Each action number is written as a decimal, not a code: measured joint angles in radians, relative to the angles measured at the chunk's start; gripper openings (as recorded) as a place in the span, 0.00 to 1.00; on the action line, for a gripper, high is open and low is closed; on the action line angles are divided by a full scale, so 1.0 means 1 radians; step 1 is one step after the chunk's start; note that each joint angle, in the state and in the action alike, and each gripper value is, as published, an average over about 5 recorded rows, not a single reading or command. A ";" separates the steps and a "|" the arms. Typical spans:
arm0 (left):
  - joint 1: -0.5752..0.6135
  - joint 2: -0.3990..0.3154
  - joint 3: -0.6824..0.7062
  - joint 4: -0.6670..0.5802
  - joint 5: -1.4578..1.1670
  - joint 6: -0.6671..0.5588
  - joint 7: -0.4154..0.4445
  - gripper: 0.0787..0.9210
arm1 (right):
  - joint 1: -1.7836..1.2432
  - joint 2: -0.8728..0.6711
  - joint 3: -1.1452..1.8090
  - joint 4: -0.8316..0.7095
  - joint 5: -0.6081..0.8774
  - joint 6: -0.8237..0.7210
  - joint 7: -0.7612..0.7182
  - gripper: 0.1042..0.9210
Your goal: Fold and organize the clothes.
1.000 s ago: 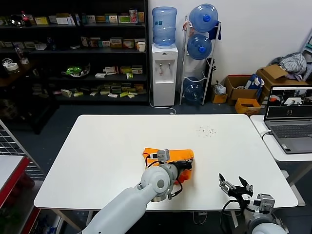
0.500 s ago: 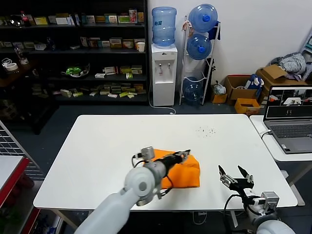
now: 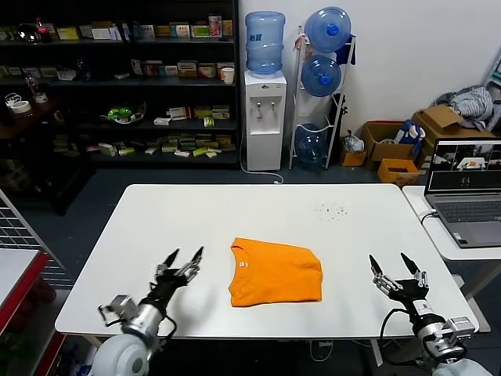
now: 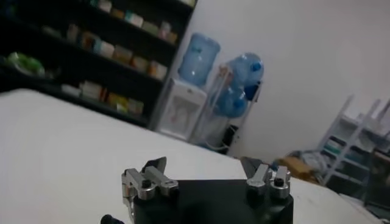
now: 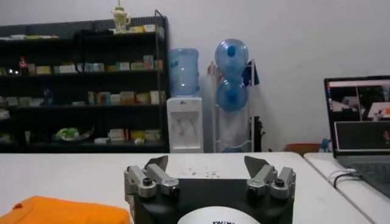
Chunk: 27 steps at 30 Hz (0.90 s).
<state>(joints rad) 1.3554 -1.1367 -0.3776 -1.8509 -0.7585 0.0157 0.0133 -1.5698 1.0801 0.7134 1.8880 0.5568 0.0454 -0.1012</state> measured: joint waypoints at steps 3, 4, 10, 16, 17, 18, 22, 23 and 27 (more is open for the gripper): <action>0.065 -0.018 -0.082 0.004 0.071 -0.082 0.070 0.88 | 0.000 0.023 0.026 -0.027 -0.023 0.044 -0.027 0.88; 0.083 -0.025 -0.104 0.005 0.089 -0.104 0.088 0.88 | -0.001 0.033 0.035 -0.035 -0.033 0.058 -0.035 0.88; 0.166 -0.064 -0.204 0.010 0.169 -0.205 0.170 0.88 | -0.009 0.109 0.083 -0.062 -0.105 0.135 -0.077 0.88; 0.214 -0.083 -0.241 -0.003 0.211 -0.256 0.207 0.88 | -0.009 0.172 0.108 -0.077 -0.162 0.187 -0.098 0.88; 0.218 -0.086 -0.243 -0.006 0.216 -0.263 0.211 0.88 | -0.009 0.180 0.111 -0.080 -0.170 0.193 -0.100 0.88; 0.222 -0.090 -0.245 -0.007 0.222 -0.269 0.214 0.88 | -0.008 0.188 0.114 -0.082 -0.177 0.200 -0.102 0.88; 0.235 -0.105 -0.256 -0.009 0.240 -0.291 0.224 0.88 | -0.007 0.212 0.126 -0.092 -0.200 0.222 -0.110 0.88; 0.238 -0.109 -0.260 -0.009 0.243 -0.295 0.226 0.88 | -0.007 0.218 0.128 -0.094 -0.204 0.227 -0.113 0.88; 0.249 -0.119 -0.273 -0.012 0.254 -0.309 0.234 0.88 | -0.007 0.236 0.134 -0.099 -0.221 0.241 -0.120 0.88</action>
<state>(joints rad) 1.6045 -1.2560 -0.6508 -1.8632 -0.5047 -0.2929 0.2469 -1.5772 1.3159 0.8477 1.7887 0.3361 0.2868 -0.2212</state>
